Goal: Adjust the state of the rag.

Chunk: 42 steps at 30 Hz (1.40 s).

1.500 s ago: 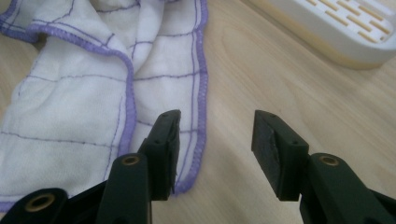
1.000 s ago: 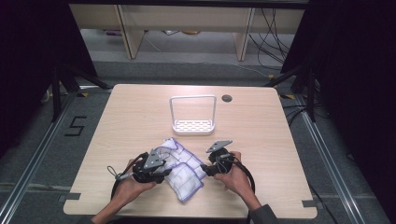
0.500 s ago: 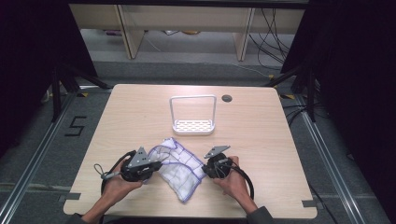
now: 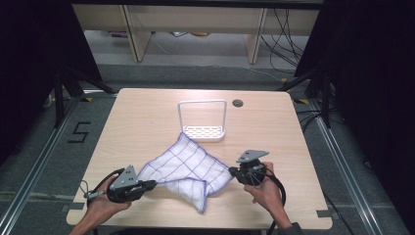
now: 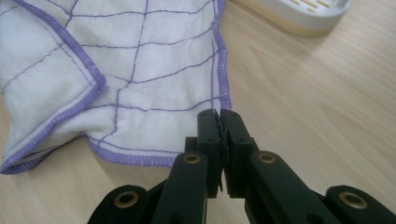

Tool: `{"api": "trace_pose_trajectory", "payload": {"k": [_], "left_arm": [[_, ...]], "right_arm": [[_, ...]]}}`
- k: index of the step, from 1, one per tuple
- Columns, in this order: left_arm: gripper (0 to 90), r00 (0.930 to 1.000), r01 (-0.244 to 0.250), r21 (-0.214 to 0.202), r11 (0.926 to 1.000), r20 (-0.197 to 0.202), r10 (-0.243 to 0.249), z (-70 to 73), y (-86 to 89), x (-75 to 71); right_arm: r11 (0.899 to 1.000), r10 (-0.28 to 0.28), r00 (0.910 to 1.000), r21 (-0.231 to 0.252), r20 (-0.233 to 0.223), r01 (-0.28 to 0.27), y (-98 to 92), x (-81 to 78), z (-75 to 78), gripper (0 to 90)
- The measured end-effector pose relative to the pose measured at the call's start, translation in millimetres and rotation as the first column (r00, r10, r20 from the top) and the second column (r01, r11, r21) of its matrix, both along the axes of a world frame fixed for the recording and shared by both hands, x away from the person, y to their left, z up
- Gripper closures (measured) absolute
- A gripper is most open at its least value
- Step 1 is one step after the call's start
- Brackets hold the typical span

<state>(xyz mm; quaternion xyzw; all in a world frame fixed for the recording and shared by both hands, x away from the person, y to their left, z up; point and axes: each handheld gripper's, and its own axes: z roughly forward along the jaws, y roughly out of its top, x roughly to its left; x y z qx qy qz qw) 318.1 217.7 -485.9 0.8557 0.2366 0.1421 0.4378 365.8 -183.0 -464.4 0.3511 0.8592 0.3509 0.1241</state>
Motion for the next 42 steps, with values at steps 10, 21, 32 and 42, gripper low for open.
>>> {"api": "trace_pose_trajectory", "payload": {"k": [10,21,32,42], "left_arm": [[84.1,0.9976,0.029,0.081,0.9963,-0.065,-0.024,-25.0,2.4,0.9],[45.4,0.994,0.007,-0.116,0.9933,-0.108,-0.02,8.0,-21.3,0.3],[46.1,0.9719,0.156,0.011,0.9877,-0.181,-0.151,-5.1,-132.9,22.5],[69.4,0.9686,0.174,0.058,0.983,-0.19,-0.16,-23.9,-152.9,21.5]], "right_arm": [[0.999,-0.025,0.9977,-0.033,-0.063,0.023,-33.0,-33.6,-20.6,88.0],[0.992,-0.121,0.9925,-0.021,-0.018,0.121,-35.7,-34.5,-6.1,59.3],[0.993,-0.121,0.9925,0.008,-0.018,0.121,-35.9,-30.6,-14.8,53.5],[0.995,-0.098,0.9944,-0.01,-0.039,0.098,-30.6,-31.4,-18.4,52.8]]}}
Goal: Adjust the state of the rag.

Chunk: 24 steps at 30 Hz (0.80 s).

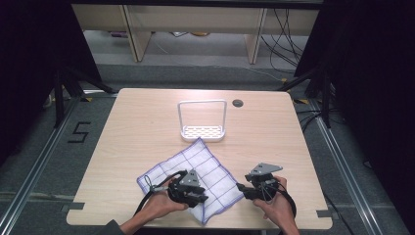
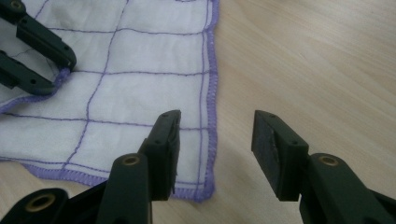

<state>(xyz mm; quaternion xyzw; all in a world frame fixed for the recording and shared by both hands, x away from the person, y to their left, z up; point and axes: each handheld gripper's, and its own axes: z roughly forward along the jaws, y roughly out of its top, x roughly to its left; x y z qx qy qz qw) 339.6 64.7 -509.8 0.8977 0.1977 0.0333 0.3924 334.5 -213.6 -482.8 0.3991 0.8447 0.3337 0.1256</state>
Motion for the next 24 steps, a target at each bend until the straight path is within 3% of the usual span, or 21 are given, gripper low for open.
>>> {"api": "trace_pose_trajectory", "payload": {"k": [2,4,9,10,12,13,15,16,18,21,22,23,24], "left_arm": [[73.4,1.0,-0.003,-0.007,1.0,0.007,0.003,-0.2,1.0,-0.6],[84.0,0.9998,0.006,-0.015,0.9999,0.019,-0.006,2.2,3.5,-2.3],[85.9,0.9991,0.01,-0.049,0.9988,0.041,-0.008,10.0,14.8,-10.3],[86.0,0.9992,0.003,-0.071,0.9974,0.041,0.0,15.0,23.5,-15.2],[86.0,0.999,-0.001,-0.076,0.9971,0.045,0.005,21.0,36.3,-20.5],[86.0,0.9988,-0.004,-0.094,0.9956,0.047,0.008,23.0,43.3,-23.3],[86.0,0.999,-0.017,-0.106,0.9943,0.038,0.021,24.2,51.0,-26.2],[86.0,0.9985,-0.045,-0.123,0.9914,0.025,0.049,23.8,65.7,-32.8],[86.0,0.9971,-0.069,-0.137,0.9882,0.022,0.073,21.6,78.3,-39.1],[85.9,0.9957,-0.092,-0.131,0.9871,0.004,0.093,17.7,91.9,-45.0],[86.0,0.9939,-0.11,-0.152,0.9822,-0.022,0.108,14.9,92.8,-47.7],[86.0,0.9961,-0.088,-0.138,0.9865,-0.006,0.088,13.6,95.3,-48.5],[86.0,0.9961,-0.088,-0.148,0.9851,-0.018,0.086,12.5,94.9,-50.5]], "right_arm": [[1.0,-0.001,1.0,0.001,0.002,0.001,0.3,0.1,-0.3,52.8],[1.0,0.009,0.9998,0.001,0.019,-0.009,1.3,1.1,-1.0,52.9],[1.0,0.009,0.9999,0.005,0.006,-0.009,2.8,1.7,0.4,53.0],[1.0,0.011,0.9999,0.005,0.012,-0.011,2.9,2.3,0.6,53.0],[1.0,0.016,0.9995,0.018,0.025,-0.017,5.1,6.3,1.3,53.1],[1.0,0.017,0.9998,0.022,0.011,-0.018,7.4,8.6,3.0,53.1],[0.999,0.029,0.9992,0.028,0.026,-0.03,14.3,17.3,4.2,53.0],[0.999,0.034,0.9991,0.023,0.027,-0.034,18.7,22.7,4.4,52.9],[0.999,0.039,0.9987,0.016,0.032,-0.04,30.7,37.0,6.2,52.8],[0.998,0.06,0.9975,0.019,0.037,-0.061,48.8,56.5,9.5,52.9],[0.997,0.073,0.9944,0.024,0.075,-0.075,56.4,65.1,8.2,53.0],[0.996,0.078,0.9937,0.028,0.08,-0.08,64.4,71.8,8.2,53.6],[0.996,0.093,0.9937,0.007,0.061,-0.094,72.6,79.5,10.4,53.7]]}}
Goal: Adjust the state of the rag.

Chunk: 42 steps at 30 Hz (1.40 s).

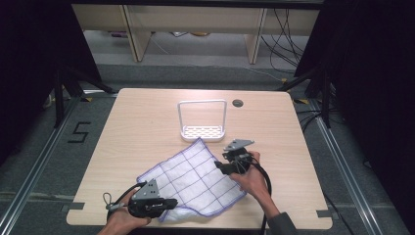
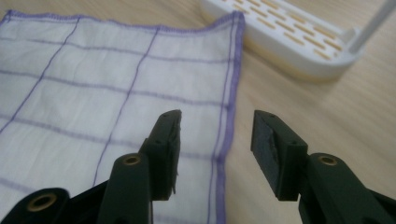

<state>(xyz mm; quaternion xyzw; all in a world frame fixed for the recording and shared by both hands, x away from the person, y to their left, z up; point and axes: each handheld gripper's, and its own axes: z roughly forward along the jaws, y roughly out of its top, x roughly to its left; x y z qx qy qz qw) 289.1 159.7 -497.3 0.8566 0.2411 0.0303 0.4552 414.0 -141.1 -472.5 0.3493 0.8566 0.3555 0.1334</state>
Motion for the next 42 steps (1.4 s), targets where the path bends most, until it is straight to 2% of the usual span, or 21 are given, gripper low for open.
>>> {"api": "trace_pose_trajectory", "payload": {"k": [5,7,8,11,17,18,19,20,21,22,23,25,27,29,33,34,35,38,39,41,42], "left_arm": [[86.0,0.9993,0.033,0.009,0.9994,-0.017,-0.033,-4.5,-6.4,-8.6],[86.0,0.9991,0.038,0.002,0.9993,-0.018,-0.038,-4.2,-8.6,-10.7],[85.9,0.9991,0.039,0.015,0.9991,-0.018,-0.039,-3.9,-8.2,-10.8],[85.9,0.9989,0.046,0.007,0.9989,-0.013,-0.046,-4.0,-8.0,-10.3],[86.0,0.999,0.041,0.014,0.9991,-0.021,-0.041,-3.8,-8.1,-11.3],[85.9,0.9984,0.056,0.01,0.9984,-0.013,-0.056,-4.0,-8.7,-11.1],[86.0,0.9985,0.053,0.008,0.9986,-0.016,-0.053,-4.1,-8.8,-11.5],[85.9,0.9977,0.067,0.038,0.997,0.001,-0.067,-3.4,-7.0,-9.8],[85.9,0.998,0.063,0.033,0.9975,0.002,-0.063,-3.5,-6.9,-9.9],[85.9,0.998,0.063,0.033,0.9975,0.002,-0.063,-3.5,-6.9,-9.9],[85.9,0.9976,0.07,0.038,0.9968,0.003,-0.07,-3.2,-5.7,-9.7],[86.0,0.9984,0.057,0.008,0.9983,-0.007,-0.057,-4.1,-7.1,-11.8],[86.1,0.9986,0.052,0.007,0.9986,-0.013,-0.052,-4.0,-7.1,-13.3],[86.2,0.9962,0.087,0.028,0.9958,0.006,-0.087,-1.4,-3.6,-14.2],[86.4,0.9956,0.093,0.016,0.9955,0.007,-0.093,-0.1,-1.4,-16.7],[86.4,0.9949,0.099,0.031,0.9946,0.013,-0.1,0.6,0.4,-18.8],[86.4,0.9961,0.088,0.018,0.996,0.009,-0.088,0.0,0.0,-20.8],[86.4,0.9953,0.095,0.031,0.995,0.013,-0.095,0.4,2.0,-22.2],[86.4,0.9943,0.106,0.033,0.9938,0.01,-0.106,-1.4,3.2,-21.5],[86.4,0.995,0.098,0.05,0.9939,0.015,-0.099,-2.8,4.1,-20.7],[86.3,0.9957,0.092,0.052,0.9944,0.011,-0.092,-6.0,4.1,-19.3]], "right_arm": [[0.999,-0.03,0.9977,-0.029,-0.06,0.029,31.1,25.8,-8.2,53.8],[0.999,-0.021,0.9975,-0.036,-0.068,0.019,39.5,37.4,-13.6,54.6],[0.999,-0.03,0.9981,-0.041,-0.055,0.028,42.8,40.5,-16.3,54.6],[0.996,-0.012,0.9987,-0.086,-0.049,0.007,50.6,50.4,-19.9,54.7],[0.997,-0.02,0.998,-0.082,-0.059,0.015,57.0,62.2,-23.9,56.8],[0.996,-0.006,0.9963,-0.084,-0.086,-0.001,58.1,66.3,-26.5,63.9],[0.996,-0.023,0.9955,-0.091,-0.092,0.015,58.4,66.8,-27.5,68.5],[0.996,-0.017,0.9965,-0.089,-0.082,0.009,57.7,67.5,-27.9,75.5],[0.997,-0.017,0.9944,-0.072,-0.104,0.01,57.8,65.8,-28.2,79.3],[0.997,-0.017,0.9944,-0.072,-0.104,0.01,57.8,65.8,-28.2,79.3],[0.997,0.01,0.9976,-0.078,-0.069,-0.015,56.7,64.9,-29.0,84.8],[0.996,0.019,0.998,-0.09,-0.06,-0.024,55.6,61.5,-27.3,85.9],[0.996,0.012,0.9987,-0.089,-0.05,-0.016,49.5,57.9,-23.6,86.1],[0.997,-0.01,0.9978,-0.074,-0.065,0.005,38.5,54.1,-18.8,86.0],[0.996,-0.077,0.9942,-0.048,-0.075,0.074,12.5,46.1,-9.8,86.0],[0.994,-0.096,0.9914,-0.052,-0.089,0.092,4.3,43.4,-7.3,86.0],[0.993,-0.106,0.9908,-0.059,-0.084,0.101,-0.6,42.6,-7.5,86.0],[0.99,-0.133,0.987,-0.059,-0.09,0.128,-14.7,40.8,-7.5,86.0],[0.985,-0.168,0.981,-0.057,-0.097,0.163,-28.5,39.4,-9.6,86.0],[0.985,-0.169,0.9816,-0.061,-0.089,0.164,-33.6,39.3,-12.2,85.9],[0.982,-0.184,0.977,-0.061,-0.107,0.178,-39.8,38.6,-13.6,85.8]]}}
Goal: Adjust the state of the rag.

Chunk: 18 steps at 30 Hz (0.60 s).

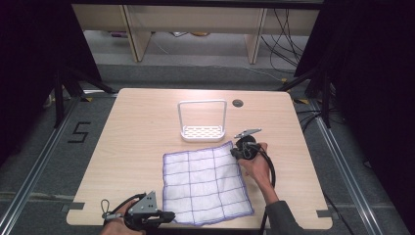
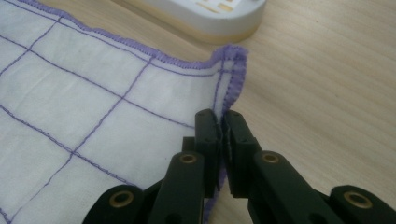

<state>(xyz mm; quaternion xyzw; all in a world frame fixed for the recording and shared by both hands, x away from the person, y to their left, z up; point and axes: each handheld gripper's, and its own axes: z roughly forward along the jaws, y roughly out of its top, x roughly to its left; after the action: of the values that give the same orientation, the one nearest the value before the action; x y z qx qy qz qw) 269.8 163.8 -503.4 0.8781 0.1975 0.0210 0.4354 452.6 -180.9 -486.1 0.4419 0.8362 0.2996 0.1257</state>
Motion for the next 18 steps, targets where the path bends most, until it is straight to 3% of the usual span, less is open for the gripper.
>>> {"api": "trace_pose_trajectory", "payload": {"k": [3,5,7,8,9,12,13,15,16,17,18], "left_arm": [[86.3,0.9999,-0.001,0.018,0.9998,-0.017,0.002,-4.0,-0.8,-1.0],[85.9,0.9999,0.007,0.019,0.9998,-0.016,-0.007,-5.5,-0.8,-2.4],[82.8,0.9995,-0.014,0.015,0.9998,-0.029,0.014,-6.0,0.9,-3.0],[76.1,0.9995,-0.014,0.015,0.9998,-0.029,0.014,-6.0,0.9,-3.0],[67.7,0.9985,-0.037,-0.012,0.9992,-0.041,0.036,-4.1,2.7,-2.2],[54.3,0.9976,-0.06,-0.027,0.9978,-0.035,0.059,0.4,8.0,3.7],[54.3,0.9932,-0.11,-0.062,0.9921,-0.047,0.107,3.6,10.2,7.0],[44.5,0.9801,-0.198,-0.086,0.9765,-0.038,0.195,11.2,19.5,21.1],[43.6,0.9801,-0.198,-0.086,0.9765,-0.038,0.195,11.2,19.5,21.1],[41.9,0.9699,-0.243,-0.112,0.9634,-0.017,0.243,15.3,23.6,31.5],[41.9,0.9617,-0.274,-0.116,0.9546,-0.035,0.272,17.7,25.2,36.7]], "right_arm": [[1.0,-0.016,0.9998,0.013,0.009,0.016,-1.8,0.4,-4.2,85.6],[1.0,-0.013,0.9999,-0.009,-0.01,0.013,-3.5,1.5,-8.0,84.2],[1.0,-0.025,0.9996,-0.007,-0.011,0.025,-4.0,1.6,-8.7,77.6],[1.0,-0.025,0.9996,-0.007,-0.011,0.025,-4.0,1.6,-8.7,77.6],[0.999,-0.04,0.9992,-0.014,-0.001,0.04,-5.2,0.5,-6.5,66.9],[0.998,-0.053,0.9979,-0.014,0.037,0.054,-8.7,-2.1,-0.3,58.9],[0.999,-0.048,0.9973,-0.013,0.055,0.049,-12.0,-2.5,3.0,55.8],[0.997,-0.074,0.9944,0.017,0.075,0.073,-21.8,-5.4,12.4,50.2],[0.997,-0.074,0.9944,0.017,0.075,0.073,-21.8,-5.4,12.4,50.2],[0.996,-0.084,0.9938,0.024,0.072,0.083,-23.9,-6.0,14.4,49.4],[0.996,-0.088,0.9915,0.029,0.096,0.086,-28.1,-5.4,14.7,49.0]]}}
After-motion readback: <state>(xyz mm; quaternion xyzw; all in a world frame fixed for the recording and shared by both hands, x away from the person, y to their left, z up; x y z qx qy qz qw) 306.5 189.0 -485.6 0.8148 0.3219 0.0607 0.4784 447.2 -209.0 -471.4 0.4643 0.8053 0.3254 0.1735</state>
